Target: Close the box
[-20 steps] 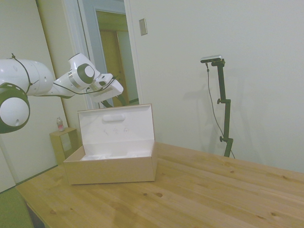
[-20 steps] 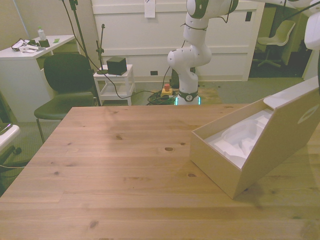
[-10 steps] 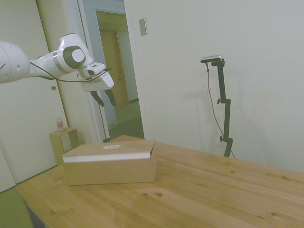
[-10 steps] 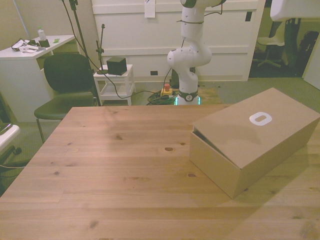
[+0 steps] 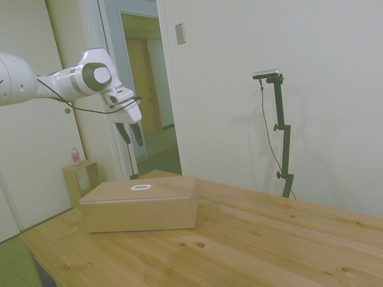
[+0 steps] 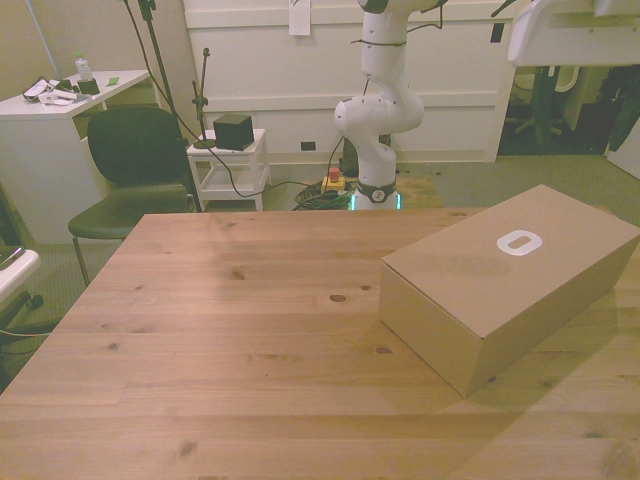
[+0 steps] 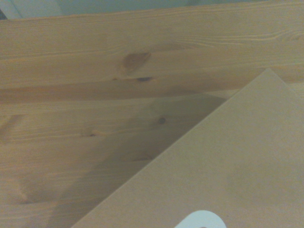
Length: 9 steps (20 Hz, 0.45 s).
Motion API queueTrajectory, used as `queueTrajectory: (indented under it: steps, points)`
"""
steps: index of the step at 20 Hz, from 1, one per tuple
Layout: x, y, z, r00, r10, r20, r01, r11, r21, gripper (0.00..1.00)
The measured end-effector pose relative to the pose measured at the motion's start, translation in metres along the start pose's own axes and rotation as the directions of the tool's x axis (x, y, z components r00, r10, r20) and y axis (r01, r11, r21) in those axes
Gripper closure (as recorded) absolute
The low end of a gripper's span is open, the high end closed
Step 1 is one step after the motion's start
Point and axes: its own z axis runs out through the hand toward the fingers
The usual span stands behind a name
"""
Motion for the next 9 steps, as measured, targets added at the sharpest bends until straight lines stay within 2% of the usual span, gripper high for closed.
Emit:
queueTrajectory:
  steps: [9]
  points:
    - [0.009, 0.037, 0.012, 0.999, 0.039, 0.006, -0.039, 0.999, -0.004, 0.0]
